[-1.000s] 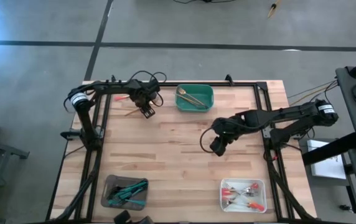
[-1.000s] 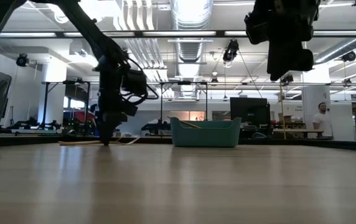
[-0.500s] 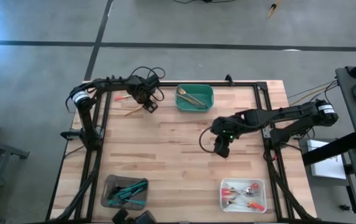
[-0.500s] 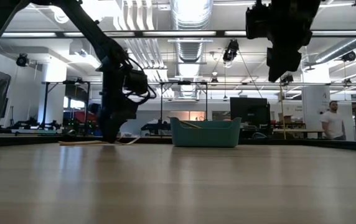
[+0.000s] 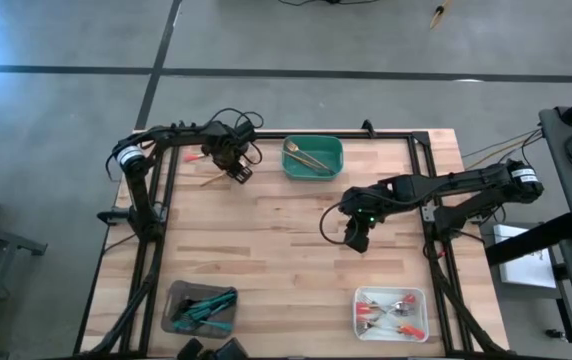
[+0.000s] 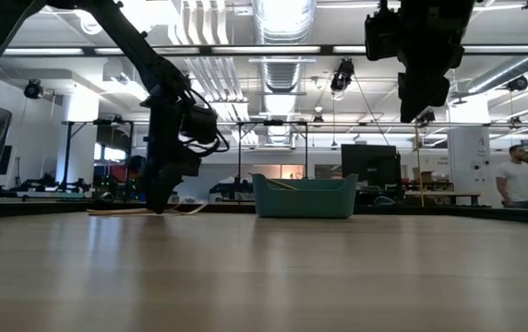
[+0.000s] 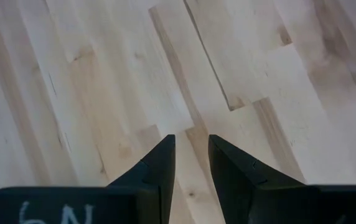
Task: Sort silverware by color (type)
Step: Put the gold fork into the blue bin
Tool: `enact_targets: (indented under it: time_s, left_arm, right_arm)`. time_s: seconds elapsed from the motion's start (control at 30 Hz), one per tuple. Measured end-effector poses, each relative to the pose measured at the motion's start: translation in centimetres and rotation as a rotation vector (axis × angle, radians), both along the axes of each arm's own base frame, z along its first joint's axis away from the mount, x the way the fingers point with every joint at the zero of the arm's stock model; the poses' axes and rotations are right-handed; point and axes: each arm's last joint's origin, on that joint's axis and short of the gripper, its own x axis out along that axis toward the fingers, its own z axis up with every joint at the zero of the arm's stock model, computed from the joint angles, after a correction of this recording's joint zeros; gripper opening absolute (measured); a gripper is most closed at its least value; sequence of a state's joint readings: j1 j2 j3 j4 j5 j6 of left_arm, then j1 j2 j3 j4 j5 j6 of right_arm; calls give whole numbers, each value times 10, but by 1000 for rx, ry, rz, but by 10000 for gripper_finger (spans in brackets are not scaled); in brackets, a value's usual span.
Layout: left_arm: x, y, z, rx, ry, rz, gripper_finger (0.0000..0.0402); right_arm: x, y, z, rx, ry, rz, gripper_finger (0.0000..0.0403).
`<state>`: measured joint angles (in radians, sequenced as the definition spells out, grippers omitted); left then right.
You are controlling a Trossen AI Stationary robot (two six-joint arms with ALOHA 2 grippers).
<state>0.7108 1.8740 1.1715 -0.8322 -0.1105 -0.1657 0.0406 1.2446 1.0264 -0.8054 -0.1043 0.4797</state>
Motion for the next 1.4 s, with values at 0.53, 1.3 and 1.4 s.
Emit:
enact_targets:
  time_s: [0.53, 1.3, 1.4]
  left_arm:
    - [4, 10, -10, -139, 31, -29, 7]
    - [86, 8, 130, -3, -595, -354, 0]
    - [103, 12, 141, 82, -685, -393, 0]
  right_arm:
    - [0, 0, 0, 7, 3, -15, 89]
    - [-2, -4, -1, -12, 25, 2, 89]
    - [-3, -4, -1, -15, 31, 7, 89]
